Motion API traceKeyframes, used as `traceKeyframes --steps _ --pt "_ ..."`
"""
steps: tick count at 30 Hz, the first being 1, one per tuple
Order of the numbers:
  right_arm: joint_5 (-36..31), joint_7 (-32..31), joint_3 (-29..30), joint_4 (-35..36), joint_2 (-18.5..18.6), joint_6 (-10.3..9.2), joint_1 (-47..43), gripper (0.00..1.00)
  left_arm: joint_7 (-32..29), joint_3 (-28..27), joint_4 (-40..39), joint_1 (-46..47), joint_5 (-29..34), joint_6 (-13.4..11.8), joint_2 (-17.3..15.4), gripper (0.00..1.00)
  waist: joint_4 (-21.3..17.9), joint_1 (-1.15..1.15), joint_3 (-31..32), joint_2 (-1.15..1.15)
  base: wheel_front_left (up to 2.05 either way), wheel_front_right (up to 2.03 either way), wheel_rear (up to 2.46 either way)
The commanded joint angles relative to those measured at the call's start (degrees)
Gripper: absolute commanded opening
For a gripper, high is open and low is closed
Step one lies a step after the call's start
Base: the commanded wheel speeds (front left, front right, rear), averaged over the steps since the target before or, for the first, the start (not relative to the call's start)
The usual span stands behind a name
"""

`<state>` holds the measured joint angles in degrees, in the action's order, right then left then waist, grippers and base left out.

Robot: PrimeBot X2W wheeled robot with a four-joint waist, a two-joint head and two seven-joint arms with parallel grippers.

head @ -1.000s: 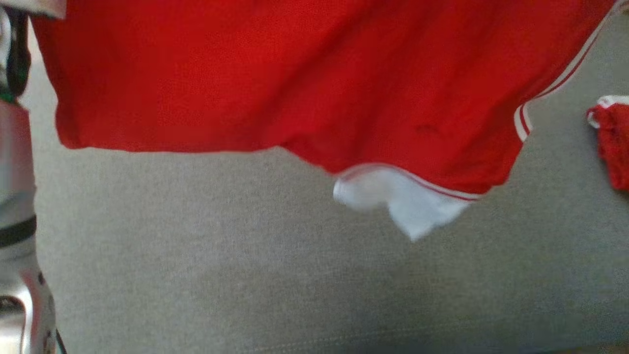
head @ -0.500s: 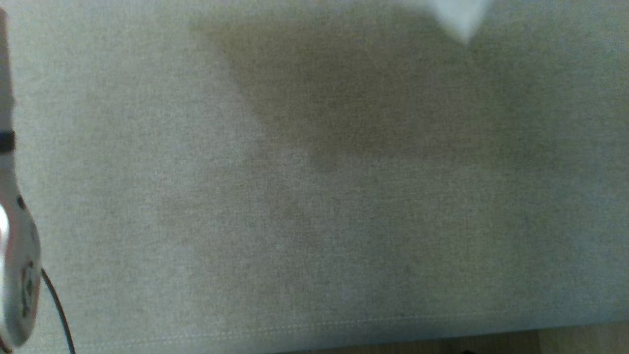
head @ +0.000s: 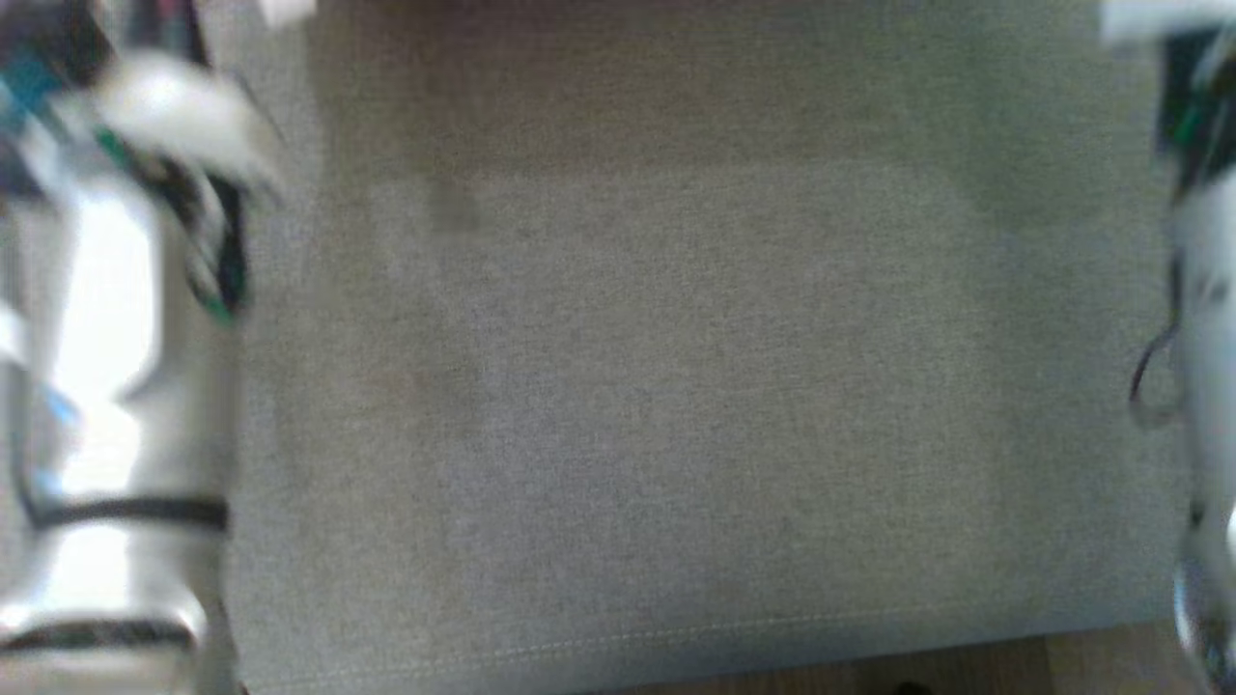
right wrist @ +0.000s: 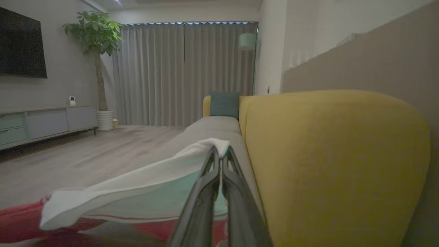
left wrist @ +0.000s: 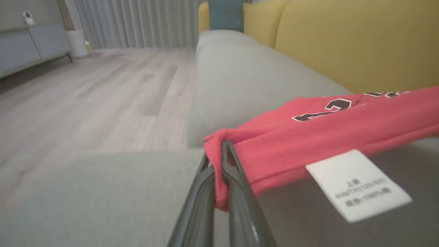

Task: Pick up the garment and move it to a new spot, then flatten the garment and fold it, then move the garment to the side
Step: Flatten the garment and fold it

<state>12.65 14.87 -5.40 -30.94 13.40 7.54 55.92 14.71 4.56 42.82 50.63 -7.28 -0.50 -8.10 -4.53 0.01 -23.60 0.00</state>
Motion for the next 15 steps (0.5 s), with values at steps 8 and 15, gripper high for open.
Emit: traceKeyframes --steps 8,15 --pt "7.3 0.1 -1.6 7.3 0.2 -0.05 -18.6 0.0 0.3 -4.7 -5.3 -15.6 -1.5 -1.6 2.6 0.0 -1.5 -0.01 3.6 0.0 0.0 0.0 0.0" --pt "10.7 0.1 -2.1 10.4 -0.4 -0.05 -31.3 0.0 0.3 -7.3 -7.7 -25.2 -1.4 -2.7 4.1 0.0 -2.3 -0.01 8.0 0.0 0.0 0.0 0.0"
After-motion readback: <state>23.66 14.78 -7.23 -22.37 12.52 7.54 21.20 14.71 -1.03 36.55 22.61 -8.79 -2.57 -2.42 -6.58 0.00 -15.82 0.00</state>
